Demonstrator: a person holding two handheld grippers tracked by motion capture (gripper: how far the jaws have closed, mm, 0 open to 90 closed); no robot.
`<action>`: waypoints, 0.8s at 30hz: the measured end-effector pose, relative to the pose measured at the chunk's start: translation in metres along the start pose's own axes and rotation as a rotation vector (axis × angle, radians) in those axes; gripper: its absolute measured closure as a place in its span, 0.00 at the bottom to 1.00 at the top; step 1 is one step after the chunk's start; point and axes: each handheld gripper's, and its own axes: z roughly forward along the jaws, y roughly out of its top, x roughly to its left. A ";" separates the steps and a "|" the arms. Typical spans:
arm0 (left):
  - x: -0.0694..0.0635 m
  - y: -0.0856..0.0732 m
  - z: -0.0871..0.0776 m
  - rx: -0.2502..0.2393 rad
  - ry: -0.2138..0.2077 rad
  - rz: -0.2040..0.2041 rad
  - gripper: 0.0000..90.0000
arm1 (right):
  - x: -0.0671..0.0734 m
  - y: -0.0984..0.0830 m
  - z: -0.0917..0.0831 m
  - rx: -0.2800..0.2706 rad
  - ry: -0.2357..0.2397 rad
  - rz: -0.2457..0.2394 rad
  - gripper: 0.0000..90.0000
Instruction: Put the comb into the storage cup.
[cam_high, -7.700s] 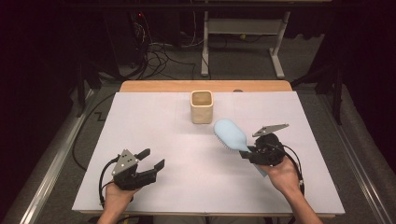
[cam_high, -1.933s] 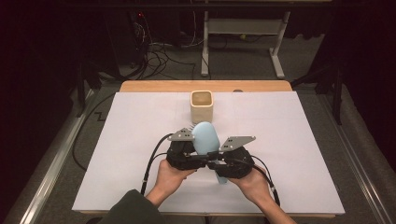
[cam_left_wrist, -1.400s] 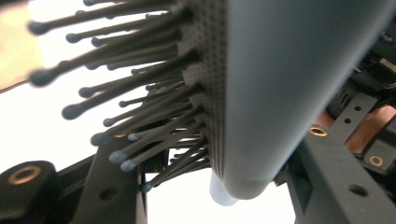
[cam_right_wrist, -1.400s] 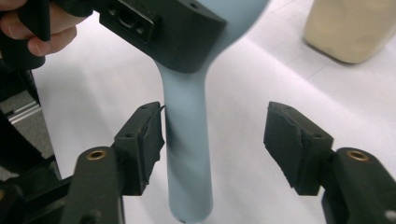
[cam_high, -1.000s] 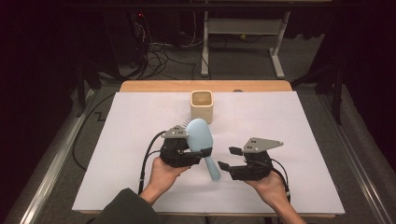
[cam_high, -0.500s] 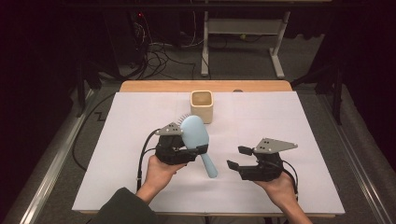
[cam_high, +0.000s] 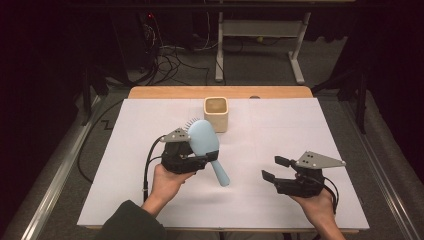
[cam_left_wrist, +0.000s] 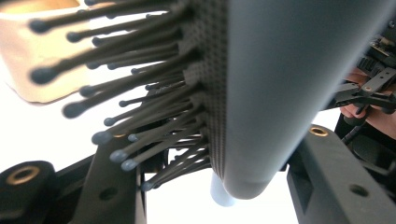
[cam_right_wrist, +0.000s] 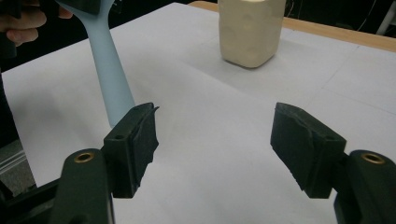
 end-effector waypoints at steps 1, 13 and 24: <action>0.000 0.001 0.000 0.002 0.003 0.003 0.60 | -0.001 -0.002 -0.002 -0.005 -0.002 -0.001 0.35; 0.004 0.001 -0.008 0.007 0.047 0.010 0.60 | -0.022 -0.034 -0.018 -0.041 -0.071 0.023 0.34; 0.010 0.005 -0.014 -0.004 0.045 0.001 0.60 | -0.031 -0.060 -0.031 -0.087 -0.122 0.080 0.35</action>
